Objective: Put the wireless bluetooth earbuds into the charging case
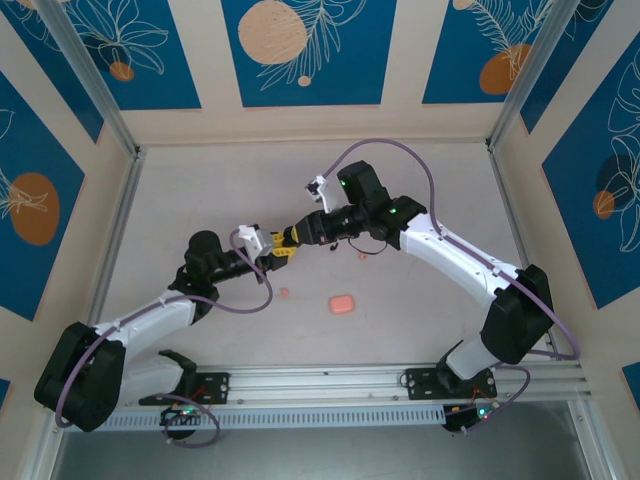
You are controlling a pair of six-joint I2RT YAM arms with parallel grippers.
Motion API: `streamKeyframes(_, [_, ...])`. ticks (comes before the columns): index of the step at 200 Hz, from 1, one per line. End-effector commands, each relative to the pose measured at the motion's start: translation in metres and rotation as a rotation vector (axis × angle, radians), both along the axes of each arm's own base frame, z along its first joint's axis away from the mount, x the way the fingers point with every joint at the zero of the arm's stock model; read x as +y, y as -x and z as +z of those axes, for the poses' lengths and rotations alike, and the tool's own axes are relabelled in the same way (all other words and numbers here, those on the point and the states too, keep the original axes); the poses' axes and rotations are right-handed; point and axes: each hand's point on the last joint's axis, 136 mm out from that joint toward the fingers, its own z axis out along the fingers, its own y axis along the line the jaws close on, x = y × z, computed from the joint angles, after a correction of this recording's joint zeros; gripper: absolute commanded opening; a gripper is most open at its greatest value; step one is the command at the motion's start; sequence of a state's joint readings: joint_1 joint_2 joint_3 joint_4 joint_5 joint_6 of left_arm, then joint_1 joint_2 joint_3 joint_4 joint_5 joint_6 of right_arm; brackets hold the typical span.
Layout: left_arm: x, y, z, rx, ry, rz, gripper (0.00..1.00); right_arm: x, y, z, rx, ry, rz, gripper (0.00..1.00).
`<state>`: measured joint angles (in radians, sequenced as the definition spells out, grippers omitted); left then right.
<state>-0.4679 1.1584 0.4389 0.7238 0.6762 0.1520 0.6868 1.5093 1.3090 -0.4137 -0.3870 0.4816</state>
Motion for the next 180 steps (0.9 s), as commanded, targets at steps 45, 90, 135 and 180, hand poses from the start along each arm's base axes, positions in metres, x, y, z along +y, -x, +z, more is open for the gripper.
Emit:
streamKeyframes(45, [-0.008,0.0093,0.0203,-0.034,0.038,-0.062,0.01,0.0119,0.0242,0.0053,-0.035,-0.048,0.156,0.22])
streamKeyframes(90, [-0.0095,0.0092,0.0197,-0.026,0.045,-0.072,0.01,0.0136,0.0266,0.0064,-0.07,-0.051,0.182,0.22])
streamKeyframes(135, [-0.0105,0.0104,0.0202,-0.019,0.054,-0.083,0.01,0.0146,0.0256,0.0062,-0.102,-0.048,0.193,0.22])
streamKeyframes(180, [-0.0104,0.0115,0.0209,-0.019,0.059,-0.088,0.02,0.0148,0.0273,0.005,-0.114,-0.051,0.204,0.23])
